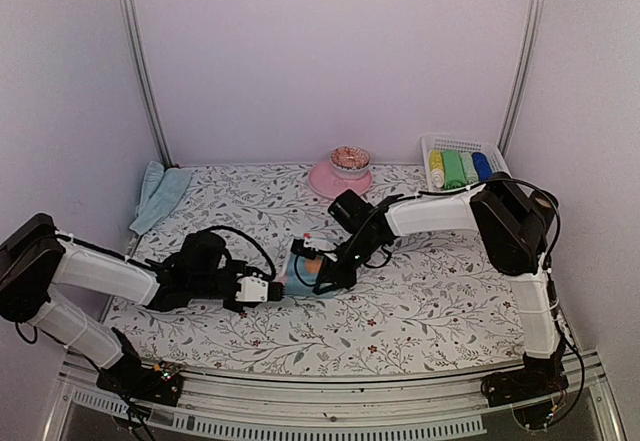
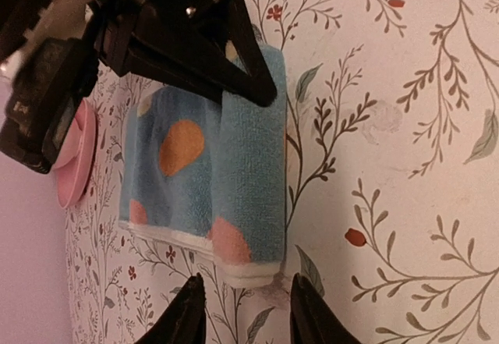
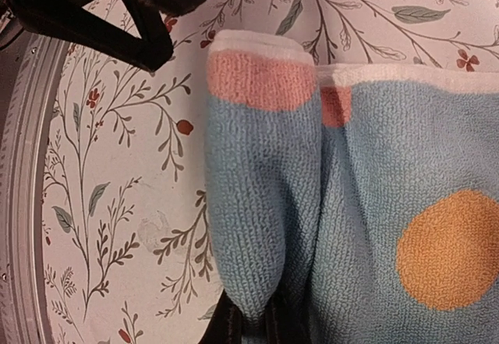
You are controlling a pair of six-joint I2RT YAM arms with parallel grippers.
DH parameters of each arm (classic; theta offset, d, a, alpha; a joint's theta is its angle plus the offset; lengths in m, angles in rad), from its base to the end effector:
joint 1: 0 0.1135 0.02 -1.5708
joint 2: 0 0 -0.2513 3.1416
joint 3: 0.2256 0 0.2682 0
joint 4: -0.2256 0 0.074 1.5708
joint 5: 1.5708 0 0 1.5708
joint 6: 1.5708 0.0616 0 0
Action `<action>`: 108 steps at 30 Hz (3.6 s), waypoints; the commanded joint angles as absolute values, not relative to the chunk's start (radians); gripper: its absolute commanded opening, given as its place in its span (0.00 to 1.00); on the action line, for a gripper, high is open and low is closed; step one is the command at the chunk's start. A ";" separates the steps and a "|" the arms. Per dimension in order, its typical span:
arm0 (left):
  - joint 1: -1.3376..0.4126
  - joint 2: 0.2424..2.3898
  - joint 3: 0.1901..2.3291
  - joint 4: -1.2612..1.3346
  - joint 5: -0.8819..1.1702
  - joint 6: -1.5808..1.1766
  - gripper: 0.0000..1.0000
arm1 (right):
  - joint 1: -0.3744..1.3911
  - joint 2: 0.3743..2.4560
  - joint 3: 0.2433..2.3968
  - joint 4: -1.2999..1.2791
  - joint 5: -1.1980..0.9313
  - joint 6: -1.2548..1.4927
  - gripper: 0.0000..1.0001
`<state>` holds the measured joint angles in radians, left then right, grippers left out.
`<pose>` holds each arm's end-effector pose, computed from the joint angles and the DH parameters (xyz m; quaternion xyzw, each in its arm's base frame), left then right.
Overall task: Roll the towels
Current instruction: Roll the towel at the center of the board.
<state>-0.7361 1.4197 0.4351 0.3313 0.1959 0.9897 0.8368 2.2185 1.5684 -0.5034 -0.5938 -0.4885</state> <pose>0.2020 -0.1992 0.0957 0.7061 0.5473 -0.0312 0.4483 0.2870 0.3696 0.0891 -0.6233 0.7002 0.3162 0.1455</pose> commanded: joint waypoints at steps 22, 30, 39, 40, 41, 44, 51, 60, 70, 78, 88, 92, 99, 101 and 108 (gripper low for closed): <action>-0.867 1.603 0.431 0.609 0.045 1.147 0.39 | 0.781 2.339 1.677 -0.673 -0.661 -0.449 0.04; -0.867 1.714 0.457 0.649 -0.039 1.159 0.40 | 0.776 2.339 1.677 -0.673 -0.661 -0.454 0.04; -0.865 1.799 0.475 0.637 -0.097 1.186 0.25 | 0.761 2.339 1.684 -0.679 -0.681 -0.461 0.04; -0.865 1.806 0.474 0.634 -0.103 1.191 0.21 | 0.761 2.339 1.687 -0.680 -0.682 -0.462 0.04; -0.865 1.812 0.475 0.630 -0.107 1.196 0.17 | 0.761 2.339 1.692 -0.683 -0.684 -0.464 0.05; -0.867 1.822 0.485 0.603 -0.119 1.195 0.00 | 0.759 2.332 1.704 -0.685 -0.683 -0.468 0.10; -0.867 1.784 0.548 0.429 -0.079 1.122 0.00 | 0.761 2.204 1.642 -0.623 -0.613 -0.466 0.40; -0.815 1.732 0.761 -0.026 0.138 0.931 0.00 | 0.785 1.816 1.234 -0.271 -0.386 -0.534 0.58; -0.712 1.824 1.022 -0.420 0.417 0.830 0.00 | 0.929 1.707 0.925 0.117 -0.246 -0.714 0.61; -0.665 1.910 1.143 -0.568 0.497 0.830 0.00 | 0.988 1.797 0.935 0.220 -0.103 -0.797 0.60; -0.627 1.995 1.212 -0.640 0.555 0.833 0.00 | 1.031 1.906 0.978 0.282 -0.003 -0.873 0.60; -0.621 2.007 1.226 -0.649 0.565 0.831 0.00 | 1.047 1.939 0.994 0.284 0.032 -0.899 0.59; -0.616 2.005 1.224 -0.653 0.572 0.834 0.00 | 1.051 2.006 1.041 0.261 0.131 -0.896 0.52; -0.615 2.005 1.223 -0.656 0.573 0.838 0.00 | 1.051 2.021 1.048 0.255 0.154 -0.891 0.50; -0.612 1.982 1.215 -0.656 0.555 0.847 0.00 | 1.050 2.059 1.096 0.156 0.184 -0.861 0.30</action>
